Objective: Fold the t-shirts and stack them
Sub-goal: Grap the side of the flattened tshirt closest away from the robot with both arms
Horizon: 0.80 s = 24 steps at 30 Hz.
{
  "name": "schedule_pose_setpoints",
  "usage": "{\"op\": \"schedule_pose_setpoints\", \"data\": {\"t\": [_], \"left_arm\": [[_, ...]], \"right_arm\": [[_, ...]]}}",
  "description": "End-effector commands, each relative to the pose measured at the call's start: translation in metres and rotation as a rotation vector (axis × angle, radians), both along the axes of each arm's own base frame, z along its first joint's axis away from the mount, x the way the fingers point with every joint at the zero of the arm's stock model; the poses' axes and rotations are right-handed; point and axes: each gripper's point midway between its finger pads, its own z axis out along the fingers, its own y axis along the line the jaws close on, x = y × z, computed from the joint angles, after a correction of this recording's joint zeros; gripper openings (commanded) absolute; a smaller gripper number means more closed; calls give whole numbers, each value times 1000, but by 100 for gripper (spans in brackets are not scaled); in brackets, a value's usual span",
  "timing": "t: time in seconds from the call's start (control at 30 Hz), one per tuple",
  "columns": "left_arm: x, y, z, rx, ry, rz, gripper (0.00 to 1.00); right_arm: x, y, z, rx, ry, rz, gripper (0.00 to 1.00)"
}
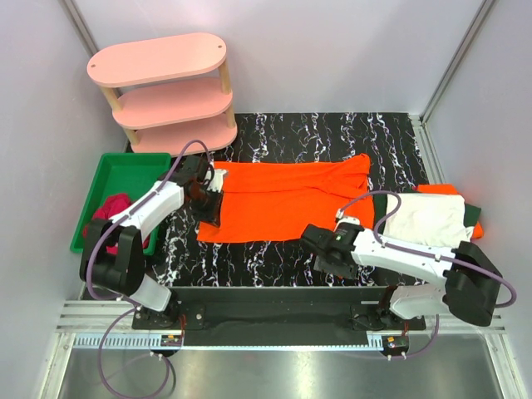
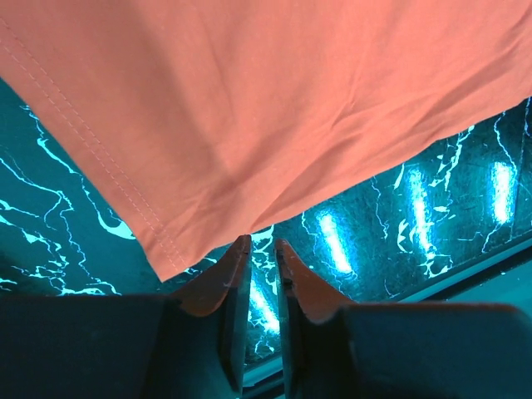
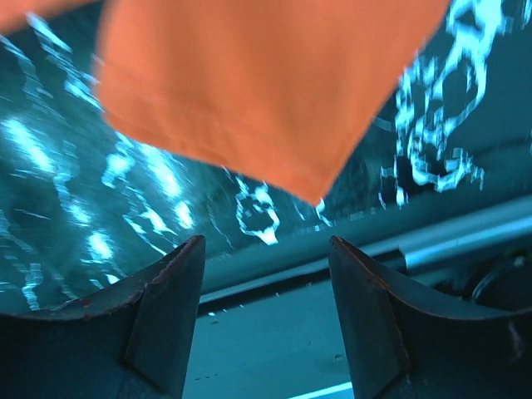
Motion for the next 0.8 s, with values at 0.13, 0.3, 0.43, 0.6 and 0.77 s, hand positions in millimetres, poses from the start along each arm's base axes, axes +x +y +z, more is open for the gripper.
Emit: {"op": "schedule_pose_setpoints", "data": {"t": [0.13,0.3,0.43,0.6,0.77], "left_arm": [[14,1,20,1,-99,9,23],[18,0,19,1,-93,12,24],[21,1,18,9,-90,24,24],[20,4,17,18,-91,32,24],[18,4,19,15,-99,32,24]], "right_arm": [[-16,-22,-6,-2,-51,-272,64],[-4,-27,-10,6,-135,-341,63],[1,-18,-19,-34,-118,-331,63],[3,-13,-36,-78,-100,-373,58],[7,-16,-39,-63,-140,-437,54]]}}
